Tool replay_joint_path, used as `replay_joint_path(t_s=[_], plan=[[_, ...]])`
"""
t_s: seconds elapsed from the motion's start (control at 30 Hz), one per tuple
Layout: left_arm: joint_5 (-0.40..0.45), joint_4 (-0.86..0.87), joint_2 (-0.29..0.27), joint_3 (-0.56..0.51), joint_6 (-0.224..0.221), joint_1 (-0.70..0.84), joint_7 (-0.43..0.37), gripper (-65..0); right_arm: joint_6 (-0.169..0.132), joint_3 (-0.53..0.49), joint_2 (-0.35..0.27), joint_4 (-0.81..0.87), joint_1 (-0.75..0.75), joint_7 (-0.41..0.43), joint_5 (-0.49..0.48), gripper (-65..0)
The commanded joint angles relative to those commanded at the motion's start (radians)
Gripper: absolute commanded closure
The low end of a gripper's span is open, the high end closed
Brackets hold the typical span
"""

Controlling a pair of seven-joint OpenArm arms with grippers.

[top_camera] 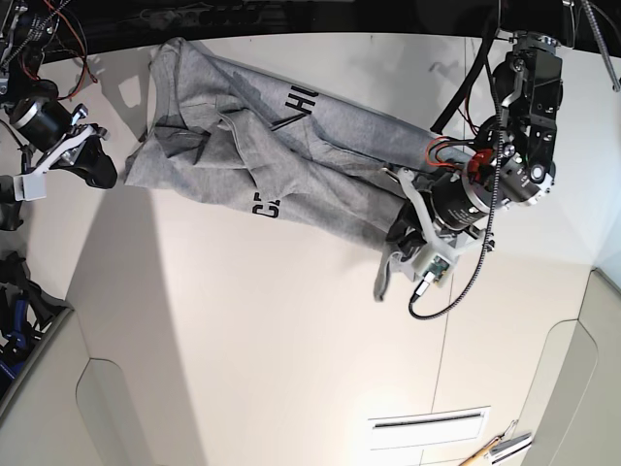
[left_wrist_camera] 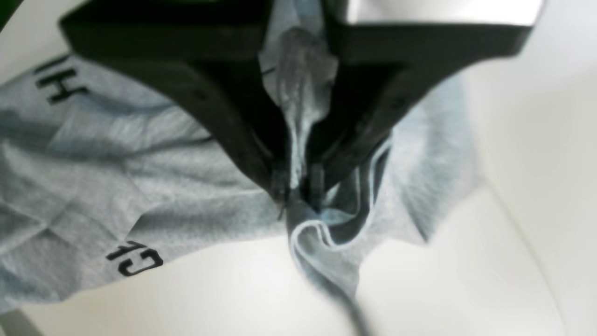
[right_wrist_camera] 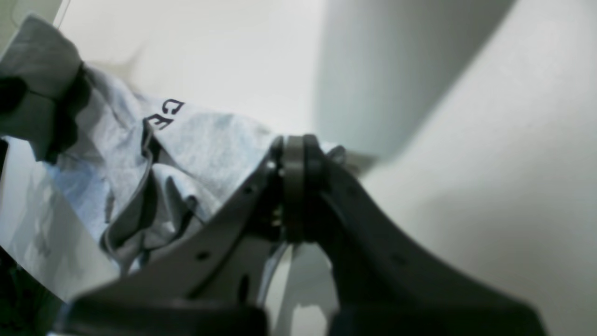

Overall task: Fold the T-shirt properly
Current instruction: 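Fold the strip end with the left gripper toward the right gripper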

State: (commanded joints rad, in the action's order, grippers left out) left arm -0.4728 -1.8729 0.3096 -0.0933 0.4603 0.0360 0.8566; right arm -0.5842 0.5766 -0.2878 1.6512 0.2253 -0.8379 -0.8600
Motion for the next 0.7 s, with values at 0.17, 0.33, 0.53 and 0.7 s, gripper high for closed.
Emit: replay_joint_path(t_s=[0.17,0.33,0.53,0.7], plan=[[-0.031,0.083,-0.032,0.0,0.059,0.005,0.002,-20.8,0.0,0.0,0.0,0.0,0.0,0.0,0.0,0.0],[-0.144,0.087,-0.032,0.0,0.172,0.063,0.016,-21.5,0.001,0.0,0.0,0.0,0.0,0.0,0.003,-5.0],[-0.246,0.087,-0.032,0.0,0.18,0.084,0.044,-21.6,0.001,0.0,0.0,0.0,0.0,0.0,0.004,-9.3],[-0.248,0.084,-0.029,0.004,0.18,0.083,0.068,-21.6,0.001,0.025,0.0,0.0,0.0,-0.003,0.003,-20.0]])
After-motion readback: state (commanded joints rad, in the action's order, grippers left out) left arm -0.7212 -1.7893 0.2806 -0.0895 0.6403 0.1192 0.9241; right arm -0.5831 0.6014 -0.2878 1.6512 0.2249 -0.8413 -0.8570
